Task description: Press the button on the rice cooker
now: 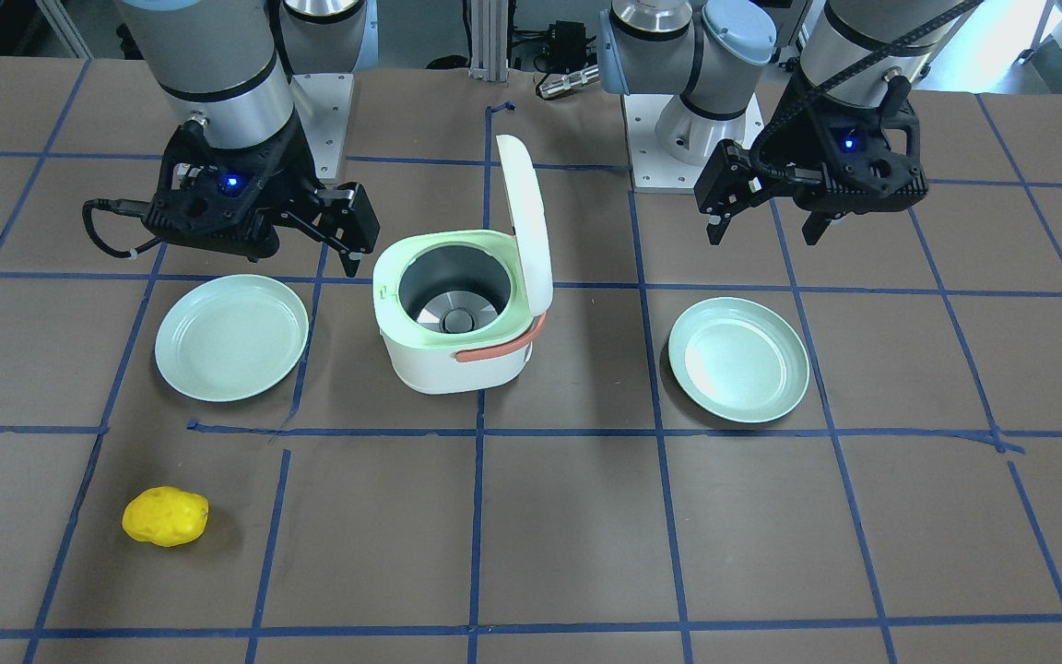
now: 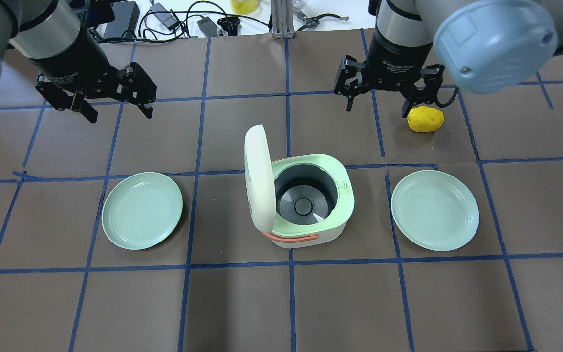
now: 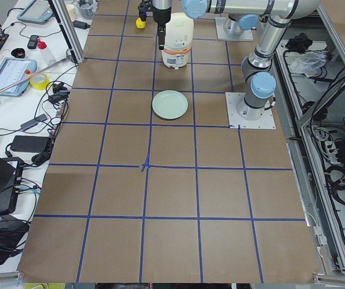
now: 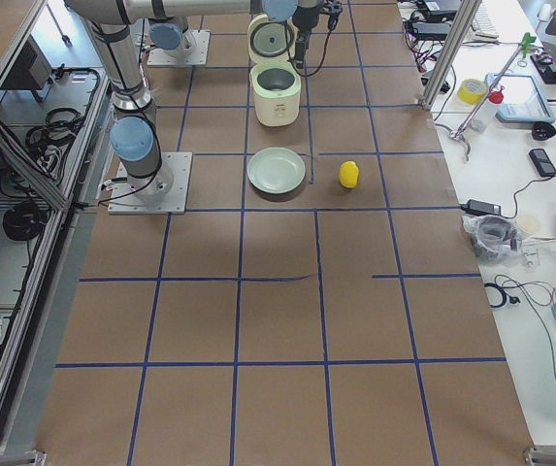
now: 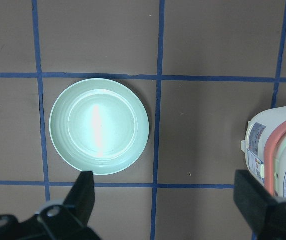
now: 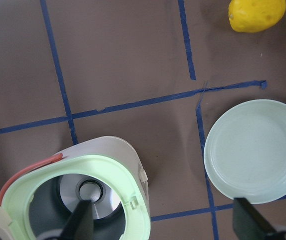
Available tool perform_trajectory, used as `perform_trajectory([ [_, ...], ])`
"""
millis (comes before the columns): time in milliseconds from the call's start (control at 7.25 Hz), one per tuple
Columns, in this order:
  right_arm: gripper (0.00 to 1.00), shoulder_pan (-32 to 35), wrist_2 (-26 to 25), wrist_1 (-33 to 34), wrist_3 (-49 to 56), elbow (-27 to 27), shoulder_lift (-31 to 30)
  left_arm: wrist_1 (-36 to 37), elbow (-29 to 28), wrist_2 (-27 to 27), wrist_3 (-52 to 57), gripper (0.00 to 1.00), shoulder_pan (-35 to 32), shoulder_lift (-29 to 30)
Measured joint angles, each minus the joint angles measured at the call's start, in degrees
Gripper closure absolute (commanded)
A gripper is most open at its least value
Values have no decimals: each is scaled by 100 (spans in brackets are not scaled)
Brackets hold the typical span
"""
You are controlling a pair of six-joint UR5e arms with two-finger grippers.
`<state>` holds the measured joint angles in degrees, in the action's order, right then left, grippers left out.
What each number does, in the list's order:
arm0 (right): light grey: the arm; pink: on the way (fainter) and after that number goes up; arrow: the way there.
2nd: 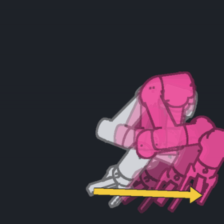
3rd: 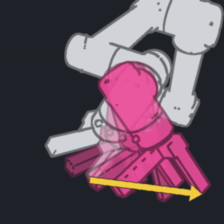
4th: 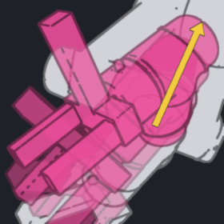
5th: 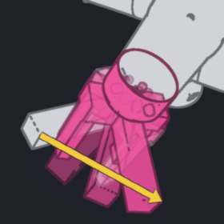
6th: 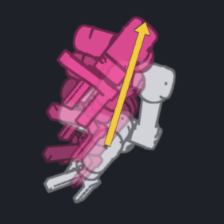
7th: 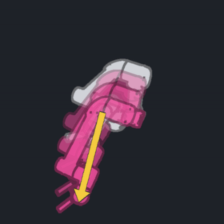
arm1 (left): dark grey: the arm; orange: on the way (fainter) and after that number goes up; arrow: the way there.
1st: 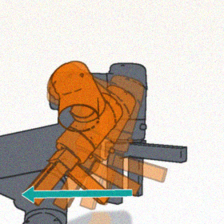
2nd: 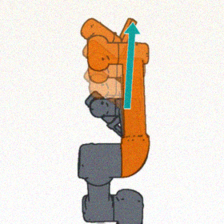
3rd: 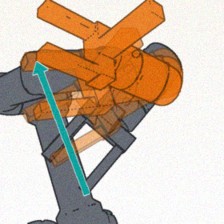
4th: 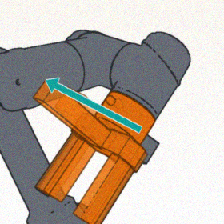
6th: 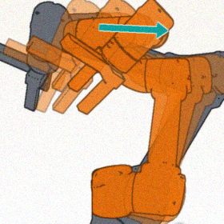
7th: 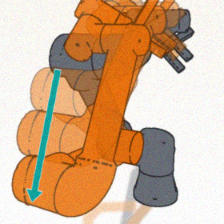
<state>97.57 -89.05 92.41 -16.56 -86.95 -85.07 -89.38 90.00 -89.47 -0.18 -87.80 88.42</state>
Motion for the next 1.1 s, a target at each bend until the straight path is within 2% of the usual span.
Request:
perform_trajectory([
  [552,0,-691,-35,-304,1388,9,-188,0,0,0,-4,0,0,0],
  [1103,0,-937,-115,-558,1689,6,-277,0,0,0,1,0,0,0],
])
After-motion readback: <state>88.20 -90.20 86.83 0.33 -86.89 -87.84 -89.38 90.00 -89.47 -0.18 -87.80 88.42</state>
